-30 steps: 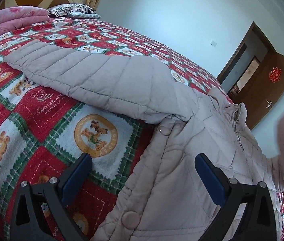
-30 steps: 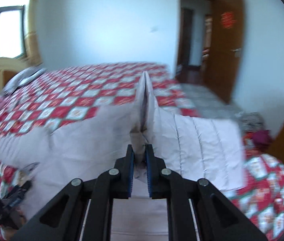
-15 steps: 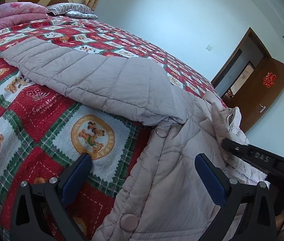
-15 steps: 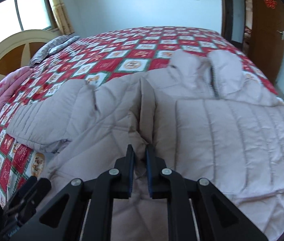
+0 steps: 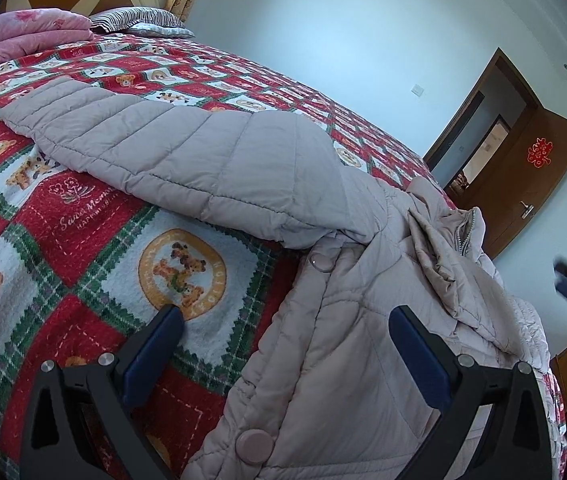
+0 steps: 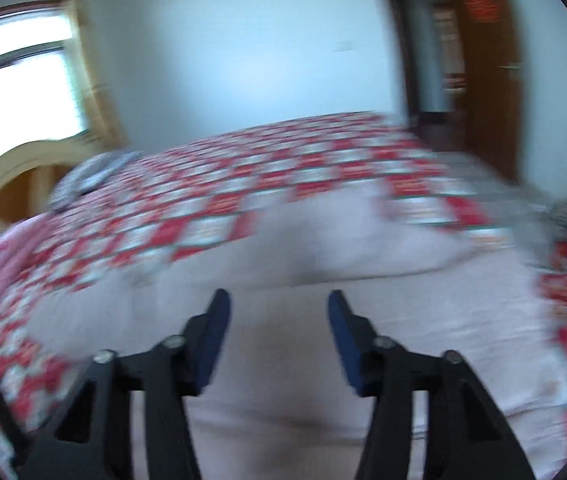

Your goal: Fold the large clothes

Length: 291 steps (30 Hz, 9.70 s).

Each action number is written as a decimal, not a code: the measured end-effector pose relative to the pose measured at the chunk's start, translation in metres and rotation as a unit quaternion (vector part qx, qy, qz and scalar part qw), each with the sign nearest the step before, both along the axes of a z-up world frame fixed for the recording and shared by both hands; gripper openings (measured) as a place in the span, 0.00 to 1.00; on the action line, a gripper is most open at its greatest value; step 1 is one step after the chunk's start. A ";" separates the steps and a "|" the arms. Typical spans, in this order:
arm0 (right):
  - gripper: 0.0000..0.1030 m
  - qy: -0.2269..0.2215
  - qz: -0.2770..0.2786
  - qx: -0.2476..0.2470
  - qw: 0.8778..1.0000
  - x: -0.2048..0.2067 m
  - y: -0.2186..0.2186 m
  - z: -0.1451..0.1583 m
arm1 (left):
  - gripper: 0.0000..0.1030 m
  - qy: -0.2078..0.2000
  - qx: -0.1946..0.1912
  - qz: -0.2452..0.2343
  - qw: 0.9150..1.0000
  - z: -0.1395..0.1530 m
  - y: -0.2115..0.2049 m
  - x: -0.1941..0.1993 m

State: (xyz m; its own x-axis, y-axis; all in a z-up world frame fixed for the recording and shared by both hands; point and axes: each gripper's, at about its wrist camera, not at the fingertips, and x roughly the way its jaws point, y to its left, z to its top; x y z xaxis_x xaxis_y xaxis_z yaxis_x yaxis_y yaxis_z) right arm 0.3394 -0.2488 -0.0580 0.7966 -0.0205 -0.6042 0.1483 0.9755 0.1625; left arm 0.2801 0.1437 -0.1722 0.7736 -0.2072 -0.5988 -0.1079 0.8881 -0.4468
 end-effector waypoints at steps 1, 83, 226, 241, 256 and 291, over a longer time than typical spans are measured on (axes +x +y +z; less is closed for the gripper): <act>0.40 0.008 -0.033 0.004 0.999 0.001 -0.021 -0.006 | 0.99 0.002 0.002 0.001 1.000 0.000 0.000 0.001; 0.76 0.062 -0.101 -0.015 0.993 -0.002 -0.057 -0.100 | 0.05 -0.200 0.157 -0.153 0.955 0.158 -0.134 0.003; 0.06 0.087 0.010 0.124 0.988 0.132 -0.074 -0.117 | 0.16 0.093 0.169 -0.081 0.978 0.041 -0.197 0.237; 0.10 0.072 -0.034 0.115 0.990 0.108 -0.082 -0.096 | 0.20 0.052 0.013 -0.010 0.999 -0.009 -0.138 0.195; 0.22 0.124 0.023 0.074 0.989 0.243 -0.020 -0.053 | 0.21 0.038 0.001 -0.011 0.999 -0.009 -0.132 0.191; 0.09 0.080 0.108 0.112 0.985 0.149 -0.030 -0.115 | 0.75 0.069 0.173 -0.129 0.974 0.014 -0.199 0.247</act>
